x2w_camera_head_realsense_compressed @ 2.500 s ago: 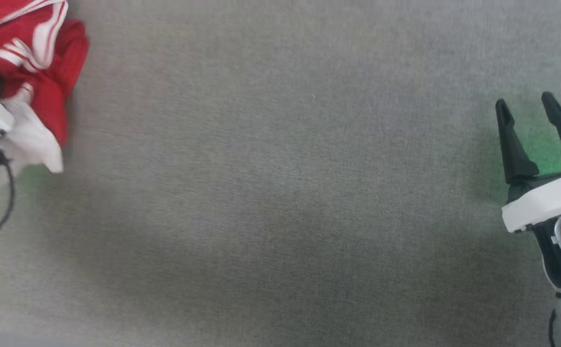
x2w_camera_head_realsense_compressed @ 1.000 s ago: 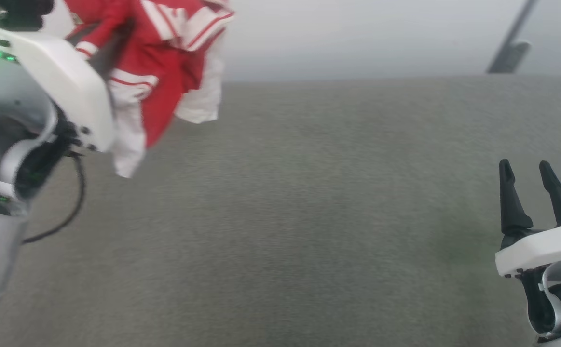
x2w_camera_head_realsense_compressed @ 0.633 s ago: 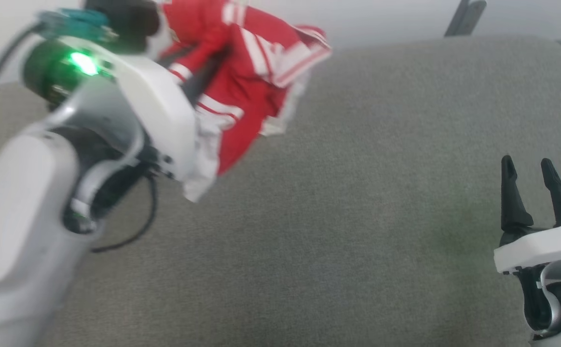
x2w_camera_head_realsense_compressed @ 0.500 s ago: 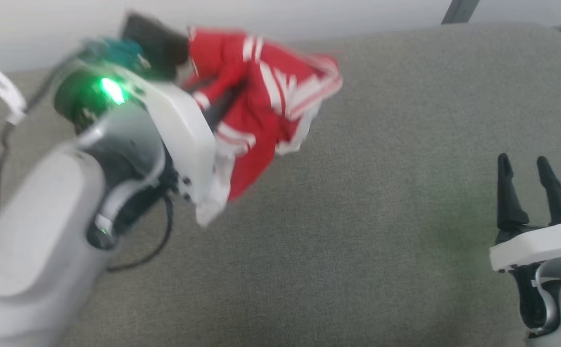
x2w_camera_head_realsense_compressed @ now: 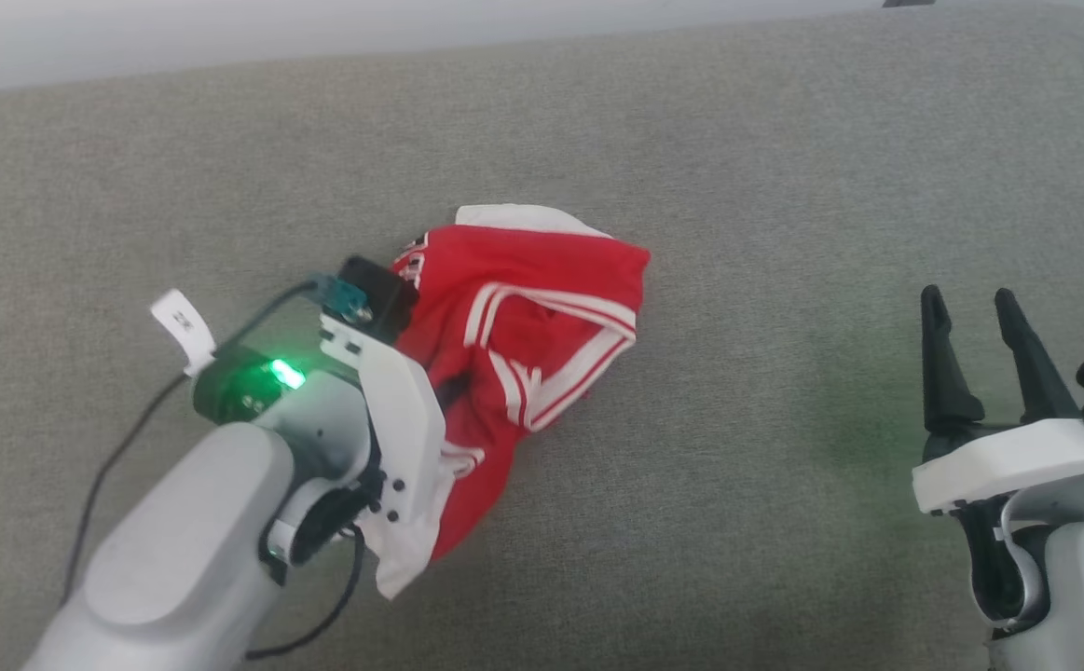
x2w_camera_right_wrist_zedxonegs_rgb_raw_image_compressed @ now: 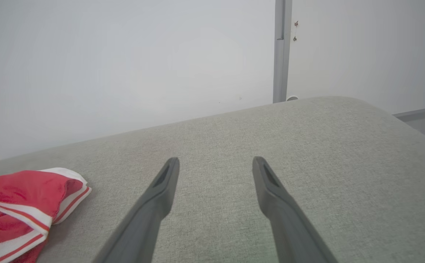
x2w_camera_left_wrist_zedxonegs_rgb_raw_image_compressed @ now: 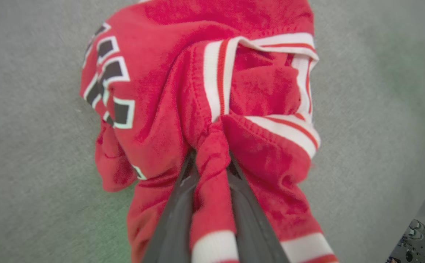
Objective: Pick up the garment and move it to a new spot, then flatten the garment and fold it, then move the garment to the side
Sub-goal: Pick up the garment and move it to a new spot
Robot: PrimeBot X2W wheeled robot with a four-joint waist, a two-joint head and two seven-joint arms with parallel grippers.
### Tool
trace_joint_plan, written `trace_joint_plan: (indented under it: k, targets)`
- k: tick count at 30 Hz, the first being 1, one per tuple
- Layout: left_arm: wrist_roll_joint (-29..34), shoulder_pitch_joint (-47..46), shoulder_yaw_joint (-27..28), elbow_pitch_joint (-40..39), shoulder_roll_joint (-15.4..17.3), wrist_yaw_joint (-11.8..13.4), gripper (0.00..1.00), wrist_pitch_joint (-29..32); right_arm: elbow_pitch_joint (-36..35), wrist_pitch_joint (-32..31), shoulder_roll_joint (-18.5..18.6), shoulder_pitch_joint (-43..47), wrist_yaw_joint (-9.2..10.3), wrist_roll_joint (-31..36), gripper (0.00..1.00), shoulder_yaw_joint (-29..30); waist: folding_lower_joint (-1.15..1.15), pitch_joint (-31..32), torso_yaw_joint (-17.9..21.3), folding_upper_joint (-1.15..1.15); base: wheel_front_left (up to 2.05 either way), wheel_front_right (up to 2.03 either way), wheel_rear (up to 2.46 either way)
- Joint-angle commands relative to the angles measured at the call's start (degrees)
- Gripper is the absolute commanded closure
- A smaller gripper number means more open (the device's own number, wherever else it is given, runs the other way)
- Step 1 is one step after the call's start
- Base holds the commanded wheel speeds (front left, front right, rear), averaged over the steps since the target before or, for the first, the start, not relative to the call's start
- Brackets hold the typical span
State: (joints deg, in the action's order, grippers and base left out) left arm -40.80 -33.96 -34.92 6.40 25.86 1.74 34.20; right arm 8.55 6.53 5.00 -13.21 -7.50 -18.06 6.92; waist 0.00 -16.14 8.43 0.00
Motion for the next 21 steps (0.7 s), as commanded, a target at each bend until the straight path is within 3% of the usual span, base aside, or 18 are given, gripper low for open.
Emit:
trace_joint_plan:
  k: [1,4,6,7,8,15,21]
  targets:
    - [0.6,0.6,-0.4,1.3,-0.5,-0.5,0.79,-0.5,0.4,0.3,0.1,-0.3,0.02,-0.1,0.00,-0.3,0.00,-0.1,-0.2,0.00,0.00,0.00,0.00]
    - [0.4,1.2,-1.6,5.9,-1.7,-1.1,0.58,-0.8,0.7,0.6,0.3,-0.8,0.02,-0.3,0.00,-0.8,0.00,-0.2,-0.6,0.00,0.00,0.00,0.00]
    - [0.3,1.1,-2.3,8.7,-2.7,-1.7,0.53,-1.3,1.0,0.6,0.5,-1.0,0.02,-0.4,0.00,-1.2,0.00,-0.1,-0.9,0.00,0.00,0.00,0.00]
    - [-0.1,1.0,-2.5,10.1,-3.3,-2.1,0.43,-1.4,1.2,0.6,0.6,-1.0,0.02,-0.5,0.00,-1.3,0.00,0.0,-1.1,0.00,0.00,0.00,0.00]
    - [-0.5,0.9,-2.6,11.5,-3.7,-2.3,0.00,-1.7,1.3,0.6,0.7,-1.1,0.02,-0.5,0.00,-1.5,0.00,0.1,-1.2,0.00,0.00,0.00,0.00]
    - [-1.6,-0.3,-1.8,15.3,-4.9,-4.6,0.00,-5.1,1.9,0.3,1.4,0.0,0.02,-0.3,0.00,-1.8,0.00,2.7,-2.9,0.00,0.00,0.00,0.00]
    - [-1.9,2.4,0.5,12.8,-2.3,-5.5,0.00,-11.1,1.8,-0.4,2.0,1.9,0.02,-0.3,0.00,-2.2,0.00,7.2,-5.0,0.00,0.00,0.00,0.00]
